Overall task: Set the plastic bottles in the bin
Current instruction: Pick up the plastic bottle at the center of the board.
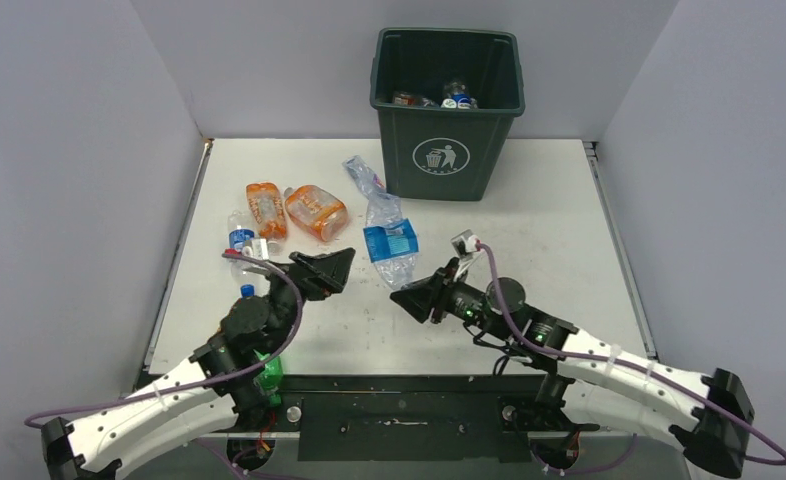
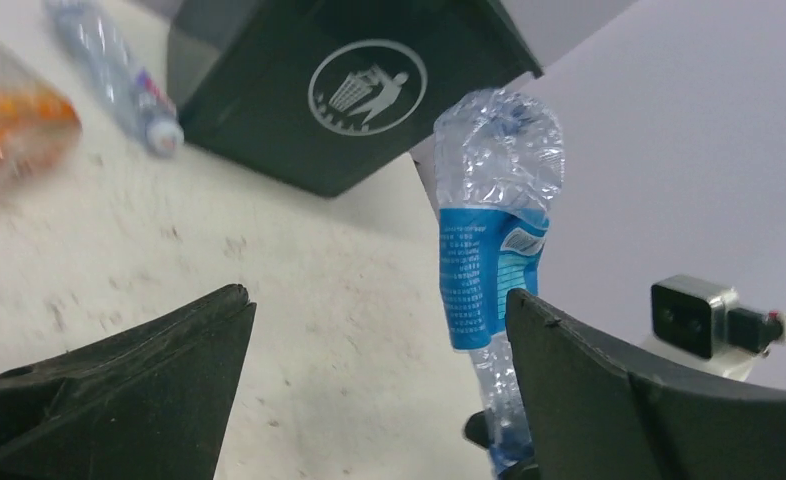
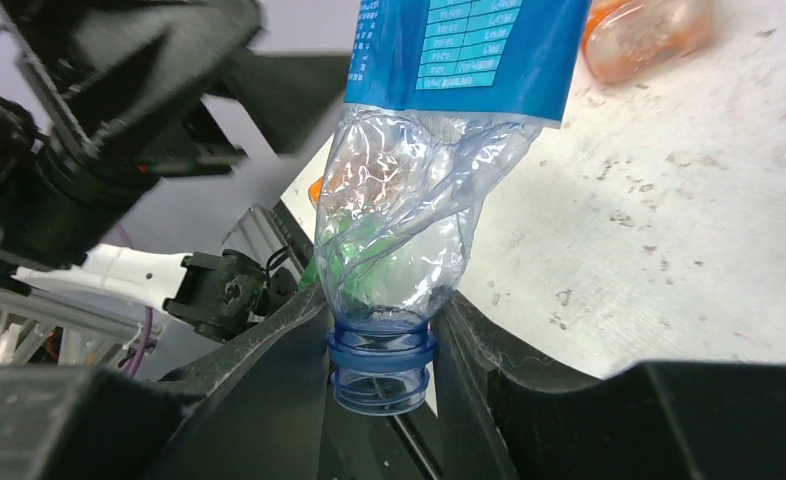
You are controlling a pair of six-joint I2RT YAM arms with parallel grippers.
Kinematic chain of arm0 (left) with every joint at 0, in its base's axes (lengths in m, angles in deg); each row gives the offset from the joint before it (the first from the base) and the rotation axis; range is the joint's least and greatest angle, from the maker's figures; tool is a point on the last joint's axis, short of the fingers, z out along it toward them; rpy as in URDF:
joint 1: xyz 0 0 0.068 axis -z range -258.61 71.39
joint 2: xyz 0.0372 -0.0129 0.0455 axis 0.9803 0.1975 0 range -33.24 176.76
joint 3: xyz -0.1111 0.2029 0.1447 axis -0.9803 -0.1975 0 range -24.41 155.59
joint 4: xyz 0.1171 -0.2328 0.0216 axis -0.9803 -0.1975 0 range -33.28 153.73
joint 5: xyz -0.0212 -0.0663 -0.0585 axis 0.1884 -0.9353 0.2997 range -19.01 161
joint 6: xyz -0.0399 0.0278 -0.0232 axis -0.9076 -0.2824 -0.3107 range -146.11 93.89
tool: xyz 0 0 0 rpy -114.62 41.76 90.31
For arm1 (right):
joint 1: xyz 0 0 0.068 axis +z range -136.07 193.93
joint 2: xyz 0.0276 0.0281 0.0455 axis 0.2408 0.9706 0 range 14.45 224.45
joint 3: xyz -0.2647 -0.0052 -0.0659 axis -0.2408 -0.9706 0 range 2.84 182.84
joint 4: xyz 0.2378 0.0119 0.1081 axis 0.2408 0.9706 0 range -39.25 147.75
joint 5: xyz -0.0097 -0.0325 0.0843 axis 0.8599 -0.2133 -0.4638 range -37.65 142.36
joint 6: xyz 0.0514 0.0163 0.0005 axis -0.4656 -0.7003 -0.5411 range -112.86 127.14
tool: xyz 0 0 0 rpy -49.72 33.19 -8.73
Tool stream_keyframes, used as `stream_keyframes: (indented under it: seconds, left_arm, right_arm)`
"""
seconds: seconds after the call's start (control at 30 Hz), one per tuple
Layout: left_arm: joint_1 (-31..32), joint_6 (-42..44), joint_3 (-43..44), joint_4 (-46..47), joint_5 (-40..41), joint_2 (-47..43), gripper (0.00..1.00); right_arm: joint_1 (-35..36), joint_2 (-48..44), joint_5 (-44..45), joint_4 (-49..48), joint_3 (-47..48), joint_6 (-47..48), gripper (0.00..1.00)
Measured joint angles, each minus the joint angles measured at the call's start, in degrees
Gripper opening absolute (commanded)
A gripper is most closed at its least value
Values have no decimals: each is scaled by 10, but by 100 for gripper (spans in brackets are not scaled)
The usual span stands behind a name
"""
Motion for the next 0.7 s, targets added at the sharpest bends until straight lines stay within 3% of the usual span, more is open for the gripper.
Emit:
stream_keyframes:
  seconds: [0.13, 0.27, 0.47, 0.7]
  left_arm:
    - [0, 236, 74, 0, -29, -27, 96]
    - [1, 448, 157, -12, -97, -2, 96]
    - [21, 740, 142, -50, -231, -13, 96]
    - [56, 1001, 146, -142, -242, 19, 96]
  right_arm:
    - [-5, -86, 11, 142, 41, 33, 5]
    - [-6, -92, 9, 286, 122, 62, 5]
    - [-6, -58, -15, 454, 212, 98, 5]
    - [-6, -16, -42, 543, 259, 131, 5]
